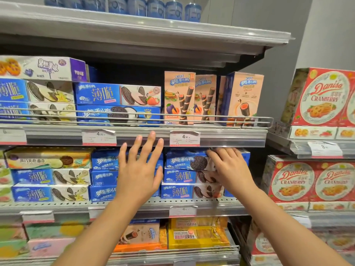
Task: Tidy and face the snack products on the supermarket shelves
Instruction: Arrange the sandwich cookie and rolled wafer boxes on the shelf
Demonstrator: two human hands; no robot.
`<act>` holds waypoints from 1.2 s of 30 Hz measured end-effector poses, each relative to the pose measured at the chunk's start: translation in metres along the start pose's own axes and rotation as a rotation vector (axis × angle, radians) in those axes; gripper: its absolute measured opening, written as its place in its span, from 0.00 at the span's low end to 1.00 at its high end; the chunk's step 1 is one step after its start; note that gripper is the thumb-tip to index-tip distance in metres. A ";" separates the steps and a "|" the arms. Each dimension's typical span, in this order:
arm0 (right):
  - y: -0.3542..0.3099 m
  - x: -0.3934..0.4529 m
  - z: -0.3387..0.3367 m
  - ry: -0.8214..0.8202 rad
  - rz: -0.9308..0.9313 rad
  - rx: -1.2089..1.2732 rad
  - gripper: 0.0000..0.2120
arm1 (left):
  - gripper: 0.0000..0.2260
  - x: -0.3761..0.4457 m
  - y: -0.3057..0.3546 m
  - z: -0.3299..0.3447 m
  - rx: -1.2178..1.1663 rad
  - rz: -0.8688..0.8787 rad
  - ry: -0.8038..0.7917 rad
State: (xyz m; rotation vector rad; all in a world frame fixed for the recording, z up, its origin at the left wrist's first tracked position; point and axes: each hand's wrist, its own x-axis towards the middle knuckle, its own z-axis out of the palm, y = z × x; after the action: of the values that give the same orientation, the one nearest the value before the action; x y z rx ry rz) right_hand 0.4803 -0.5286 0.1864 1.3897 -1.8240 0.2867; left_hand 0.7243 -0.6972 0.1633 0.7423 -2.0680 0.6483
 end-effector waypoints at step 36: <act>0.015 -0.030 -0.113 0.312 0.136 0.440 0.25 | 0.32 0.157 -0.107 -0.115 -0.045 -0.019 -0.170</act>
State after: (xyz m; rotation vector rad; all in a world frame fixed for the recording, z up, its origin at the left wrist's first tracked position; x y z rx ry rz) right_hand 0.5205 -0.4334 0.2423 1.4116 -1.6516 0.9685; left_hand 0.7835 -0.7375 0.3731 0.8136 -2.2201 0.5420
